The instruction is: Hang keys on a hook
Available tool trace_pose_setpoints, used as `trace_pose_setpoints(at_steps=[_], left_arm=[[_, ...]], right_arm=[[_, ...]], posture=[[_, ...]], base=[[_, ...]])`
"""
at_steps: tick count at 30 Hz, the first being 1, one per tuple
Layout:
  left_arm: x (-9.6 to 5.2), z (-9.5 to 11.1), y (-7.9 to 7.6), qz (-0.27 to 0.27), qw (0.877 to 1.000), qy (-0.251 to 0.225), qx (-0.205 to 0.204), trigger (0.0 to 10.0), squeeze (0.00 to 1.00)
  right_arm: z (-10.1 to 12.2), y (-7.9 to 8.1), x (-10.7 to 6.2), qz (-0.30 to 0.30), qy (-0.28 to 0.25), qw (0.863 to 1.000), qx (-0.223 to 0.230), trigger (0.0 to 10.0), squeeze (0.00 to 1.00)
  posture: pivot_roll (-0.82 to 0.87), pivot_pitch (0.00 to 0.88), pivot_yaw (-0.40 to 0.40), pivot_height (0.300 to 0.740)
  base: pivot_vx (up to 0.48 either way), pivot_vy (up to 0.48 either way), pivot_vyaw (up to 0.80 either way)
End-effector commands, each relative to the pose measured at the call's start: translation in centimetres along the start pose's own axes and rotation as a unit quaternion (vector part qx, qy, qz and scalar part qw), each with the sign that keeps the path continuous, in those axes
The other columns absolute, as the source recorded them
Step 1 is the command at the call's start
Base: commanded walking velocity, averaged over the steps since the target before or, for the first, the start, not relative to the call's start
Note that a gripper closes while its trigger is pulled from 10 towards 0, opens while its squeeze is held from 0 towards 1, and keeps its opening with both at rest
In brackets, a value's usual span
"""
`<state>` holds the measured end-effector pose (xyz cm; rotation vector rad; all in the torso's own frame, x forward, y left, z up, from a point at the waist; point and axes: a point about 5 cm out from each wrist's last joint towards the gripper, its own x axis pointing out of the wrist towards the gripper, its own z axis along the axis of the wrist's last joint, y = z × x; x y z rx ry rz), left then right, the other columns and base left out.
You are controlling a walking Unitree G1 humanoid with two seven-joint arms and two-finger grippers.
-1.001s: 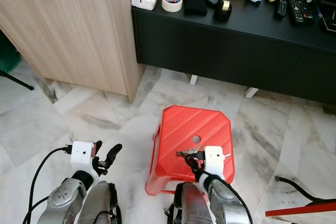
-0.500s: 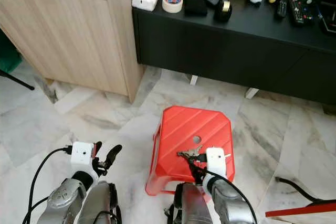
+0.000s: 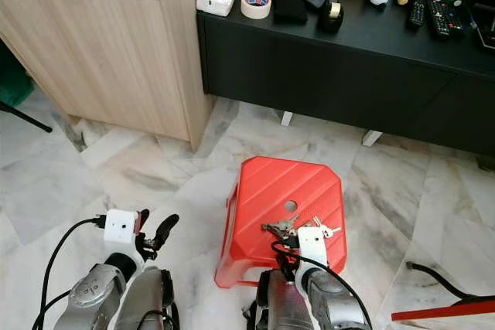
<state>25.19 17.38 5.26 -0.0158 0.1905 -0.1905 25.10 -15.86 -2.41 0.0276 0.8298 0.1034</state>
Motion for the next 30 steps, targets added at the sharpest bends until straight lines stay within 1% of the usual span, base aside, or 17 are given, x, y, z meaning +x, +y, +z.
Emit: trace_pose_setpoints(at_steps=[1, 2, 3, 4, 5, 6, 20, 26, 30], left_arm=[[-0.42, -0.82, -0.41, -0.008, 1.000, 0.015, 0.001, 10.0, 0.00], [-0.45, -0.84, -0.42, -0.007, 1.000, 0.015, 0.001, 10.0, 0.00], [-0.50, -0.87, -0.41, -0.007, 1.000, 0.016, 0.001, 10.0, 0.00], [-0.50, -0.87, -0.41, -0.007, 1.000, 0.016, 0.001, 10.0, 0.00], [-0.52, -0.89, -0.39, -0.007, 1.000, 0.016, 0.001, 10.0, 0.00], [-0.59, -0.96, -0.35, -0.006, 1.000, 0.018, 0.002, 10.0, 0.00], [-0.60, -1.14, -0.36, -0.008, 1.000, 0.023, 0.007, 10.0, 0.00], [-0.63, -1.13, -0.30, -0.008, 1.000, 0.024, 0.009, 10.0, 0.00], [-0.64, -1.17, -0.30, -0.007, 1.000, 0.025, 0.010, 10.0, 0.00]], right_arm=[[-1.51, -0.99, 0.00, -0.023, 0.027, 0.999, 0.001, 10.0, 0.00], [-1.58, -1.16, 0.05, -0.030, 0.028, 0.999, 0.002, 10.0, 0.00], [-1.64, -1.38, 0.11, -0.039, 0.028, 0.999, 0.004, 9.2, 0.00], [-1.64, -1.38, 0.11, -0.039, 0.028, 0.999, 0.004, 9.2, 0.00], [-1.62, -1.41, 0.13, -0.041, 0.028, 0.999, 0.005, 0.9, 0.00], [-1.55, -1.39, 0.22, -0.041, 0.026, 0.999, 0.005, 0.0, 0.00], [-1.53, -0.57, 0.66, -0.023, 0.016, 1.000, 0.014, 0.0, 0.00], [-1.55, -0.55, 0.76, -0.022, 0.014, 1.000, 0.018, 0.0, 0.00], [-1.17, -0.48, 0.81, -0.020, 0.006, 0.999, 0.024, 0.0, 0.00]], posture=[[0.07, 0.265, -0.117, 0.633], [0.07, 0.265, -0.117, 0.633], [0.07, 0.265, -0.116, 0.633], [0.07, 0.265, -0.116, 0.633], [0.07, 0.266, -0.116, 0.633], [0.07, 0.266, -0.115, 0.633], [0.07, 0.266, -0.110, 0.633], [0.07, 0.267, -0.110, 0.633], [0.07, 0.268, -0.110, 0.633]], base=[[0.000, 0.000, 0.00], [0.000, 0.000, 0.00], [0.000, 0.000, 0.00], [0.000, 0.000, 0.00], [0.000, 0.000, 0.00], [0.000, 0.000, 0.00], [0.000, 0.000, 0.00], [0.000, 0.000, 0.00], [0.000, 0.000, 0.00]])
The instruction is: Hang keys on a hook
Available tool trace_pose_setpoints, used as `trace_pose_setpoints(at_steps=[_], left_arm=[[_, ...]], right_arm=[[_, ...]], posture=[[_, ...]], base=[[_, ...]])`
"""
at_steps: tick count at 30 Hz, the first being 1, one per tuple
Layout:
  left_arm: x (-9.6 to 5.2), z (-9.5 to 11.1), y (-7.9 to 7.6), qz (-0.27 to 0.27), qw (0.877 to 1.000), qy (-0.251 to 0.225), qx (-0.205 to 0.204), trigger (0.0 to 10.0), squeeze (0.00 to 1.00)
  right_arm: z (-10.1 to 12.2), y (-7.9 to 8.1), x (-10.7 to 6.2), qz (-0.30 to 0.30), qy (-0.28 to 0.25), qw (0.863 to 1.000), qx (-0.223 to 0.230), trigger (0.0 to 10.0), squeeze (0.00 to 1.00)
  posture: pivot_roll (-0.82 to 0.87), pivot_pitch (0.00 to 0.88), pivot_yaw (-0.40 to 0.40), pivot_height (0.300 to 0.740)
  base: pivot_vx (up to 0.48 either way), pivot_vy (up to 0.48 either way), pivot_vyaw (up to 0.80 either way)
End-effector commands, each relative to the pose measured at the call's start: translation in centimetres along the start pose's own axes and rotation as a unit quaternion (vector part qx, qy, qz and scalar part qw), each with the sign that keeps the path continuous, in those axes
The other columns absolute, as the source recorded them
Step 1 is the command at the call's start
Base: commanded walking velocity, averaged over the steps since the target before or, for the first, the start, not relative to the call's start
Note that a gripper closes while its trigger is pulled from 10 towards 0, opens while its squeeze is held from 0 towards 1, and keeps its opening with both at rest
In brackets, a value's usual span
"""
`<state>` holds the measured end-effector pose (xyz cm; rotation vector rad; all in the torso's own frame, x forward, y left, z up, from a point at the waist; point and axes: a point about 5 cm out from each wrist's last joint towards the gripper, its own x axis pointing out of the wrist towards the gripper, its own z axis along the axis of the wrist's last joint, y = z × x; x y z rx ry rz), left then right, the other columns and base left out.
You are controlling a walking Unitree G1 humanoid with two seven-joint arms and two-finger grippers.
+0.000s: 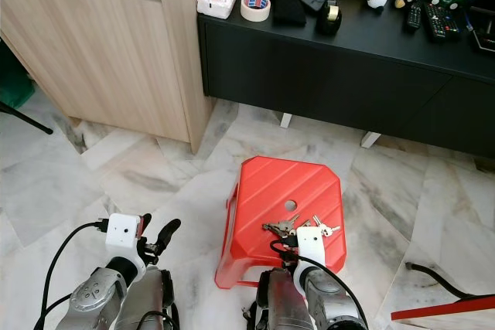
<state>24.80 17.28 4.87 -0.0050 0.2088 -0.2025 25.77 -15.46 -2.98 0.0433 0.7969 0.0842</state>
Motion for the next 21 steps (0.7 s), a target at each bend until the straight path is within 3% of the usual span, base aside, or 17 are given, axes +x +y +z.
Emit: trace_pose_setpoints(at_steps=[1, 9, 15, 21], left_arm=[[-0.3, -0.7, -0.2, -0.002, 1.000, 0.015, 0.004, 10.0, 0.00], [-0.3, -0.9, -0.2, -0.001, 1.000, 0.018, 0.003, 10.0, 0.00], [-0.3, -0.9, -0.2, 0.000, 1.000, 0.018, 0.004, 10.0, 0.00], [-0.2, -1.0, -0.2, 0.000, 1.000, 0.019, 0.003, 10.0, 0.00]], right_arm=[[-1.3, -0.8, -0.1, -0.015, 0.023, 1.000, 0.013, 0.0, 0.00], [1.0, -0.4, 0.0, -0.004, -0.039, 0.998, 0.056, 0.0, 0.00], [3.8, 0.2, -0.4, 0.020, -0.117, 0.989, 0.083, 0.0, 0.00], [5.2, 0.5, -0.6, 0.032, -0.156, 0.982, 0.099, 0.0, 0.00]], posture=[[0.07, 0.268, -0.110, 0.633], [0.07, 0.265, -0.112, 0.633], [0.07, 0.263, -0.112, 0.633], [0.07, 0.261, -0.114, 0.633]], base=[[0.000, 0.000, 0.00], [0.000, 0.000, 0.00], [0.000, 0.000, 0.00], [0.000, 0.000, 0.00]])
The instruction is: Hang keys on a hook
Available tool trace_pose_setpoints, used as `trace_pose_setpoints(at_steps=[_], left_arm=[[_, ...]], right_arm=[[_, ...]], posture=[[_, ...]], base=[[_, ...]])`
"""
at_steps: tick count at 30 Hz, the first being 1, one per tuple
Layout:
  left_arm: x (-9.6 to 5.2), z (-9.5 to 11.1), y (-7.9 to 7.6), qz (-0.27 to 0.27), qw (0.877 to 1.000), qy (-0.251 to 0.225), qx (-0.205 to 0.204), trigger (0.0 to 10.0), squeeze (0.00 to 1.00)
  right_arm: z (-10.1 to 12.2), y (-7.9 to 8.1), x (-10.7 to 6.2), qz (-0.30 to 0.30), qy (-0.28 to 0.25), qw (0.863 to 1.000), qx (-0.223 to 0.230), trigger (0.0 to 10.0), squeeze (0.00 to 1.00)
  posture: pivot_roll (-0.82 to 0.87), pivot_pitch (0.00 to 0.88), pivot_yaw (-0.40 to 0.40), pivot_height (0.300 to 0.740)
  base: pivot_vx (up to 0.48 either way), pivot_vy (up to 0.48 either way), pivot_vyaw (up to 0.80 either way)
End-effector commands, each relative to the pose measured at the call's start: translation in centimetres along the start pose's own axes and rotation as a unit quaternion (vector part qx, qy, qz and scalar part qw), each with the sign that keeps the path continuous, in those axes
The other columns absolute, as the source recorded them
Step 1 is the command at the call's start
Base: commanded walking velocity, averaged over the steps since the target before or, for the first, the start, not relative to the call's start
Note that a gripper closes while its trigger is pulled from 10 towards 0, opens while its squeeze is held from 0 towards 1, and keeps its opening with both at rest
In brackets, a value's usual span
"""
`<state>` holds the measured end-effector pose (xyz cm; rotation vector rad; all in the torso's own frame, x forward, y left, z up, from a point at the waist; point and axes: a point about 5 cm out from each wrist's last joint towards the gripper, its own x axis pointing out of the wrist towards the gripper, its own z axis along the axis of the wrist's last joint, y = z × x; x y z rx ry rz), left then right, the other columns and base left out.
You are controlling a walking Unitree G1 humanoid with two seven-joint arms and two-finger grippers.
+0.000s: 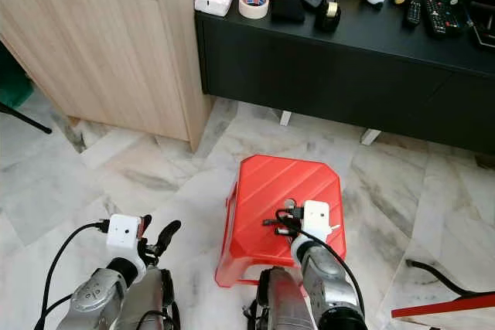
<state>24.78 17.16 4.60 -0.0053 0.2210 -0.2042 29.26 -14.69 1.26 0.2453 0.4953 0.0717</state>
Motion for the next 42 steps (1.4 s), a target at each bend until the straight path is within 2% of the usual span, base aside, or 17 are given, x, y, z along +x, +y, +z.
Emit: trace_pose_setpoints(at_steps=[1, 8, 9, 11, 15, 16, 17, 18, 22, 28, 36, 42], left_arm=[[-0.2, -0.7, 0.0, 0.001, 1.000, 0.013, 0.004, 10.0, 0.00], [-0.2, -0.8, 0.0, 0.003, 1.000, 0.014, 0.005, 10.0, 0.00], [-0.1, -0.8, 0.1, 0.003, 1.000, 0.014, 0.005, 10.0, 0.00], [-0.1, -0.8, 0.1, 0.004, 1.000, 0.014, 0.005, 10.0, 0.00], [0.1, -0.8, 0.2, 0.005, 1.000, 0.014, 0.006, 10.0, 0.00], [0.2, -0.8, 0.2, 0.005, 1.000, 0.014, 0.006, 10.0, 0.00], [0.4, -0.8, 0.3, 0.006, 1.000, 0.014, 0.006, 10.0, 0.00], [0.6, -0.8, 0.3, 0.007, 1.000, 0.013, 0.006, 10.0, 0.00], [1.1, -1.0, 0.6, 0.012, 1.000, 0.015, 0.004, 10.0, 0.00], [1.6, -1.7, 1.1, 0.020, 0.999, 0.026, 0.001, 10.0, 0.00], [2.4, -2.0, 1.5, 0.029, 0.999, 0.027, -0.004, 10.0, 0.00], [2.8, -2.0, 1.6, 0.031, 0.999, 0.024, -0.005, 10.0, 0.00]], right_arm=[[-0.1, -0.4, -0.2, -0.003, -0.006, 1.000, 0.011, 0.0, 0.00], [-0.6, -0.2, -0.4, -0.001, -0.001, 1.000, 0.004, 0.0, 0.00], [-0.3, -0.4, -0.5, -0.010, -0.016, 0.999, -0.031, 0.0, 0.00], [0.0, -0.4, -0.7, -0.012, -0.036, 0.998, -0.047, 0.0, 0.00], [0.3, -0.2, -1.2, -0.012, -0.067, 0.997, -0.021, 0.0, 0.00], [0.2, -0.1, -1.4, -0.011, -0.076, 0.997, -0.019, 1.9, 0.00], [0.2, -0.1, -1.6, -0.011, -0.084, 0.996, -0.017, 1.9, 0.00], [0.0, -0.3, -2.2, -0.026, -0.099, 0.995, -0.006, 10.0, 0.00], [-0.5, -0.6, -3.1, -0.033, -0.116, 0.993, 0.002, 10.0, 0.00], [0.0, -0.7, -3.1, -0.034, -0.135, 0.990, 0.002, 10.0, 0.00], [1.4, -0.5, -2.4, -0.032, -0.155, 0.987, 0.002, 10.0, 0.00], [1.7, -0.3, -2.1, -0.030, -0.163, 0.986, 0.003, 10.0, 0.00]], posture=[[0.07, 0.261, -0.114, 0.633], [0.07, 0.257, -0.114, 0.633], [0.07, 0.253, -0.113, 0.633], [0.07, 0.249, -0.114, 0.633], [0.07, 0.234, -0.115, 0.633], [0.07, 0.231, -0.115, 0.633], [0.07, 0.225, -0.116, 0.633], [0.07, 0.217, -0.115, 0.633], [0.06, 0.192, -0.112, 0.633], [0.05, 0.137, -0.110, 0.633], [0.05, 0.083, -0.105, 0.683], [0.05, 0.063, -0.106, 0.713]], base=[[0.000, 0.000, 0.00], [0.000, 0.000, 0.00], [0.000, 0.000, 0.00], [0.000, 0.000, 0.00], [0.000, 0.000, 0.00], [0.000, 0.000, 0.00], [0.000, 0.000, 0.00], [0.000, 0.000, 0.00], [0.000, 0.000, 0.00], [0.000, 0.000, 0.00], [0.000, 0.000, 0.00], [0.000, 0.000, 0.00]])
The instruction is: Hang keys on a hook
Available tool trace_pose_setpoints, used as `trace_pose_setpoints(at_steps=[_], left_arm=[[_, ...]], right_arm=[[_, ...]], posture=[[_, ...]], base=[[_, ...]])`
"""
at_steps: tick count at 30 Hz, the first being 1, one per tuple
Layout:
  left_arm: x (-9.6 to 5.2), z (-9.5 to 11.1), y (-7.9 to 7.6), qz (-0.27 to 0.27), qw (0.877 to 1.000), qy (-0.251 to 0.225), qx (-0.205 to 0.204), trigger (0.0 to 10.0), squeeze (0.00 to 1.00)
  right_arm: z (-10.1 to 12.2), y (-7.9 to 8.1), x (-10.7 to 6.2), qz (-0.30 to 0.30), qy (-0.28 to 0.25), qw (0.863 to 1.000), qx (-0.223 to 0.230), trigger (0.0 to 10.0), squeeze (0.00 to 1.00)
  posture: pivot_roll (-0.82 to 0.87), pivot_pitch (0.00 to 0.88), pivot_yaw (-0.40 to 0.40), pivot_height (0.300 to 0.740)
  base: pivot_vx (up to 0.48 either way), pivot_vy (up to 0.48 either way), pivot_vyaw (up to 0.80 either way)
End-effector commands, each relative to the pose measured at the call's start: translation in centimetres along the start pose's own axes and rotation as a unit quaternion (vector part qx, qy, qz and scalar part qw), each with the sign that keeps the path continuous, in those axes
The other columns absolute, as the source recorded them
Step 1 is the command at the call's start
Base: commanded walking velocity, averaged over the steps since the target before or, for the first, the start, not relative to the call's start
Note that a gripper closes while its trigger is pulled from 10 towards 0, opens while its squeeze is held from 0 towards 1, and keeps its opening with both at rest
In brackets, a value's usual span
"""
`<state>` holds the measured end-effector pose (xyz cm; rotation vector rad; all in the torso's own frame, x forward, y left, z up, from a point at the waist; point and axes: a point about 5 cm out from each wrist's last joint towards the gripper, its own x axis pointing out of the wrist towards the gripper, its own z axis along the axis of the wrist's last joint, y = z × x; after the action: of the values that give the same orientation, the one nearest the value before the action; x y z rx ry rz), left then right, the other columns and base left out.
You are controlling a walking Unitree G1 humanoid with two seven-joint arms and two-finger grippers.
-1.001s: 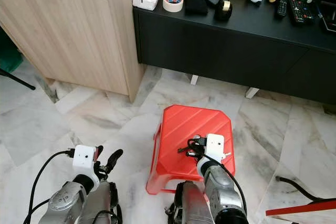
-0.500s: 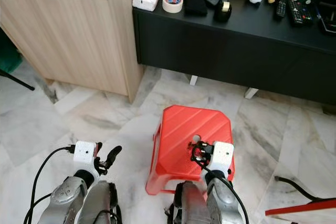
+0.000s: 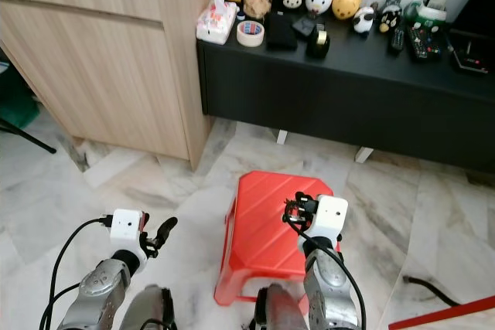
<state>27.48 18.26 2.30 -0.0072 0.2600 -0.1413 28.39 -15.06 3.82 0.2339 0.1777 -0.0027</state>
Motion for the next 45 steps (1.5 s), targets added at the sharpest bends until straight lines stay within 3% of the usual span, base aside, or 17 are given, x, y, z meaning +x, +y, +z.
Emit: trace_pose_setpoints(at_steps=[1, 5, 24, 29, 32, 43, 45], left_arm=[[0.0, -0.3, -0.1, 0.000, 1.000, 0.004, 0.002, 10.0, 0.00], [0.2, -0.5, 0.2, 0.004, 1.000, 0.004, 0.002, 10.0, 0.00], [0.2, -1.8, 1.7, 0.029, 0.999, 0.036, 0.005, 10.0, 0.00], [0.2, -2.3, 1.7, 0.031, 0.998, 0.051, 0.004, 10.0, 0.00], [0.1, -2.8, 1.8, 0.032, 0.998, 0.062, 0.004, 10.0, 0.00], [-0.2, -3.6, 1.9, 0.033, 0.996, 0.079, 0.003, 10.0, 0.00], [-0.8, -4.4, 2.1, 0.038, 0.994, 0.101, 0.002, 10.0, 0.00]], right_arm=[[-0.2, -0.6, -0.1, -0.012, -0.001, 1.000, 0.006, 10.0, 0.00], [-0.5, -0.5, 0.0, -0.014, 0.002, 1.000, 0.009, 10.0, 0.00], [-5.0, -2.6, -0.8, -0.059, 0.118, 0.991, -0.015, 10.0, 0.00], [-6.5, -3.5, -1.7, -0.077, 0.154, 0.985, -0.029, 10.0, 0.00], [-8.5, -4.2, -3.3, -0.094, 0.203, 0.974, -0.039, 10.0, 0.00], [-10.3, -4.5, -4.9, -0.101, 0.244, 0.964, -0.043, 10.0, 0.00], [-10.8, -4.4, -5.3, -0.101, 0.257, 0.960, -0.042, 10.0, 0.00]], posture=[[0.05, 0.063, -0.106, 0.718], [0.05, 0.048, -0.108, 0.740], [0.06, 0.000, -0.098, 0.740], [0.05, 0.000, -0.089, 0.740], [0.05, 0.000, -0.084, 0.740], [0.05, 0.000, -0.076, 0.740], [0.05, 0.000, -0.072, 0.740]], base=[[0.000, 0.000, 0.00], [0.000, 0.000, 0.00], [0.000, 0.000, 0.00], [0.000, 0.000, 0.00], [0.000, 0.000, 0.00], [0.000, 0.000, 0.00], [0.000, 0.000, 0.00]])
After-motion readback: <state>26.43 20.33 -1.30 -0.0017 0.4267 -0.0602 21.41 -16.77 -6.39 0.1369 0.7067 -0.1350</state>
